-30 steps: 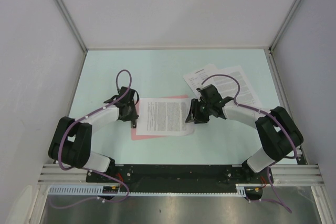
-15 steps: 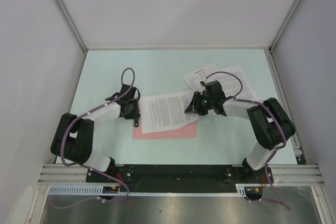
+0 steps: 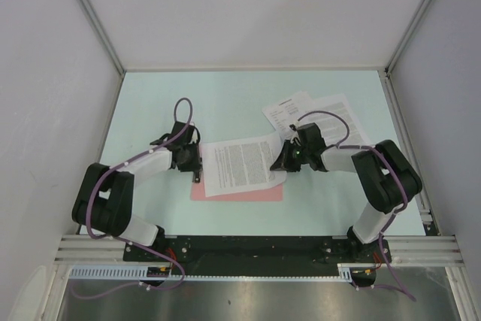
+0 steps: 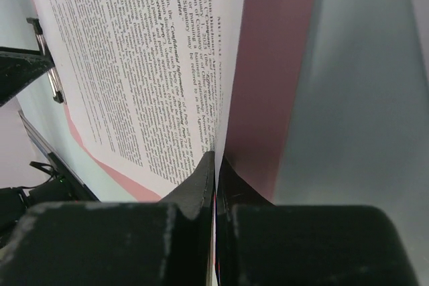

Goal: Put the files into the folder

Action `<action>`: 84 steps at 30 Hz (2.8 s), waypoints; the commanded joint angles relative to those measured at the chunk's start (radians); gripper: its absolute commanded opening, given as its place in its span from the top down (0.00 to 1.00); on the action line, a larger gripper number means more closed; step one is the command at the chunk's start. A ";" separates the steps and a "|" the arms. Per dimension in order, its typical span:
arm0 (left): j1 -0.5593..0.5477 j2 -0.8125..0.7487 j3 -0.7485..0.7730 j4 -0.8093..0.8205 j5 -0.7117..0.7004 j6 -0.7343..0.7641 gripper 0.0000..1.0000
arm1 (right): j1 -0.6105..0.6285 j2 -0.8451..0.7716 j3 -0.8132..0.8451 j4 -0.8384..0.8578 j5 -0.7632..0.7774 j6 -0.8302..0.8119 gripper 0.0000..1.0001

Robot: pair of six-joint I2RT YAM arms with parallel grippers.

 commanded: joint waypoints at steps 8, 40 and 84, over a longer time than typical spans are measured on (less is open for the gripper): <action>0.034 -0.069 -0.079 0.130 0.116 -0.149 1.00 | -0.029 -0.014 -0.146 0.135 -0.015 0.153 1.00; 0.097 -0.126 -0.125 0.150 0.195 -0.184 1.00 | 0.080 -0.006 -0.195 0.244 0.121 0.160 1.00; 0.089 -0.140 -0.125 0.118 0.135 -0.156 1.00 | 0.115 -0.010 -0.244 0.441 0.054 0.170 1.00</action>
